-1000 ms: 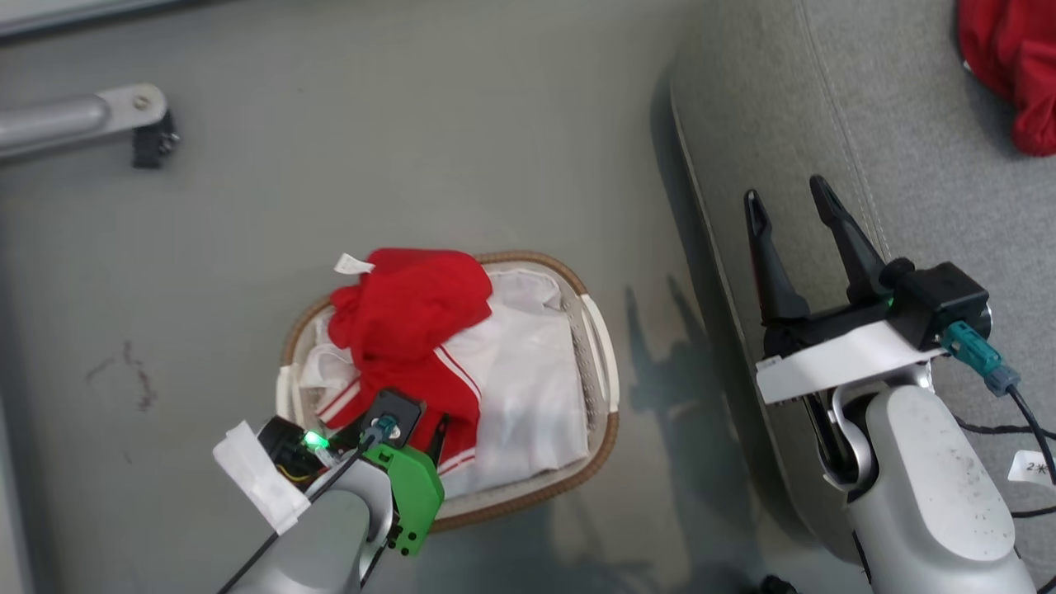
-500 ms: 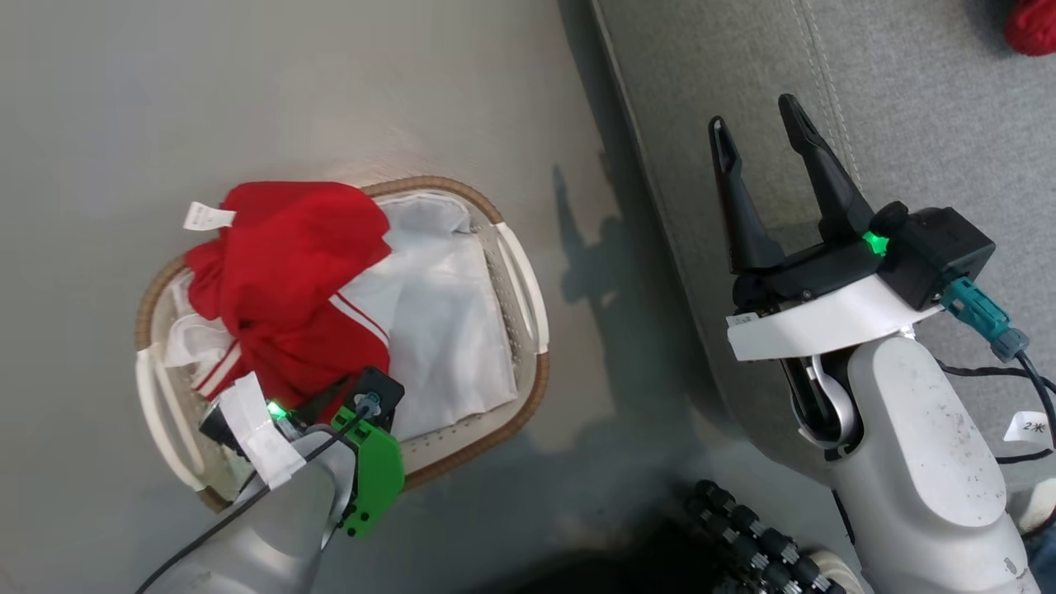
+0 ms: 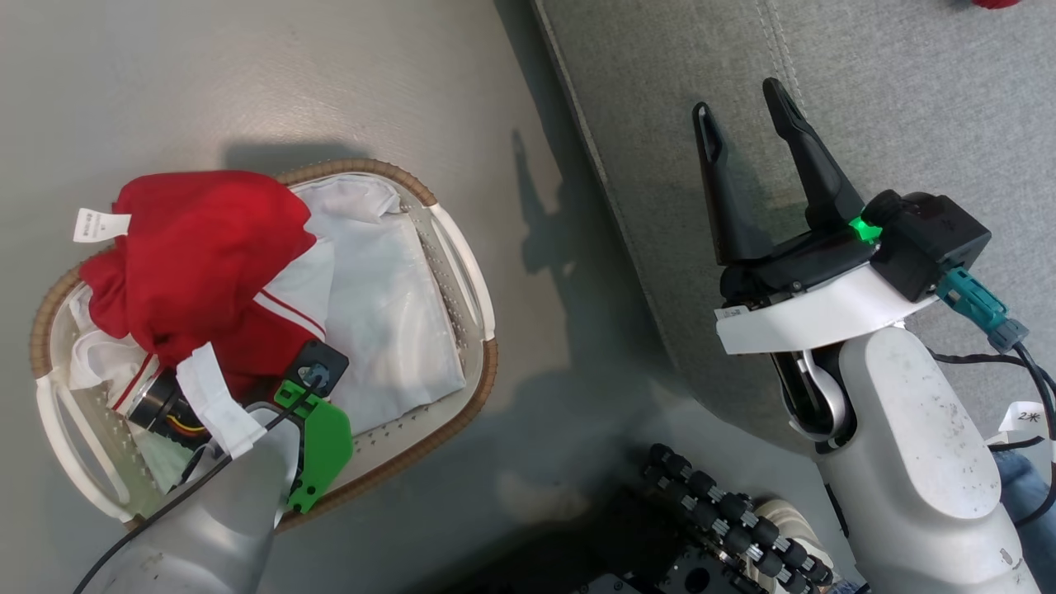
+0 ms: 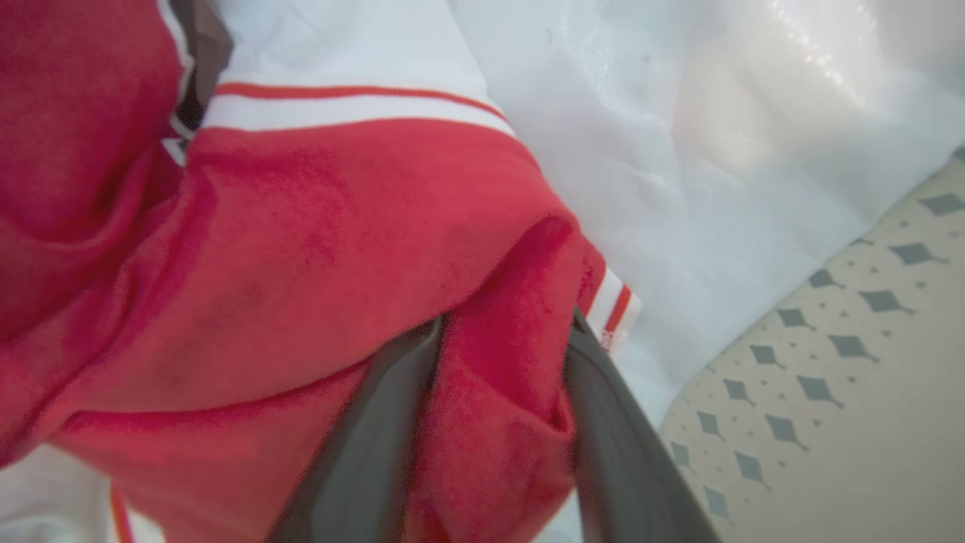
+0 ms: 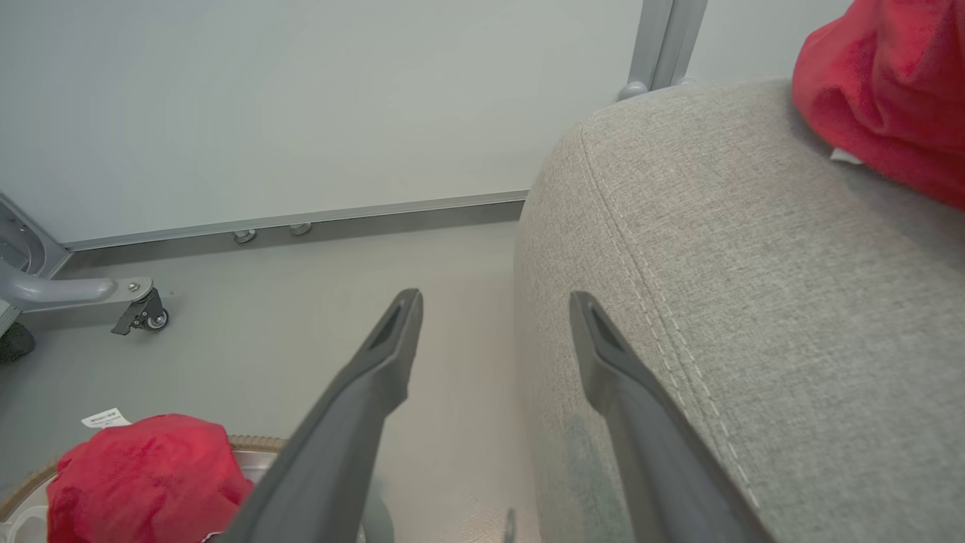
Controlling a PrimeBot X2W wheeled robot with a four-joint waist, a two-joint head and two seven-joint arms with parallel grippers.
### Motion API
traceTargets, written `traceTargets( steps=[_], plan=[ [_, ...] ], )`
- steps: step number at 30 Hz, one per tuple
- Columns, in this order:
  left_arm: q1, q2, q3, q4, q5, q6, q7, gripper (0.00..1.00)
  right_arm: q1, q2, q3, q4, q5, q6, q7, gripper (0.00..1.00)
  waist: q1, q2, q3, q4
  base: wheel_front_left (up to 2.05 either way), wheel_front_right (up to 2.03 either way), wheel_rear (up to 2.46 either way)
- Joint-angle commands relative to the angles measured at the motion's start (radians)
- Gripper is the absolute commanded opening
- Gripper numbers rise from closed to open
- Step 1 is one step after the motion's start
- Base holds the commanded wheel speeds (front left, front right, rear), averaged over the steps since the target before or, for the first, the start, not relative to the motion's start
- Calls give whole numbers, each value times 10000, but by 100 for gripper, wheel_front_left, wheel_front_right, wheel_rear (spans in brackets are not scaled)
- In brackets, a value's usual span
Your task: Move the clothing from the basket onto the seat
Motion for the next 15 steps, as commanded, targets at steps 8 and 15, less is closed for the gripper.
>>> traceTargets(
  steps=[8,15],
  plan=[
    [-148,-115,-5,23,-200,-11,-107,0,65,-16,-64,132,-19,-14,-2,100,-1,0,-204,46,0,0,0],
    [-73,-474,-84,-77,-404,-201,-810,0,268,-24,-171,392,-427,-14,-2,100,-1,0,-977,487,0,0,0]
  ],
)
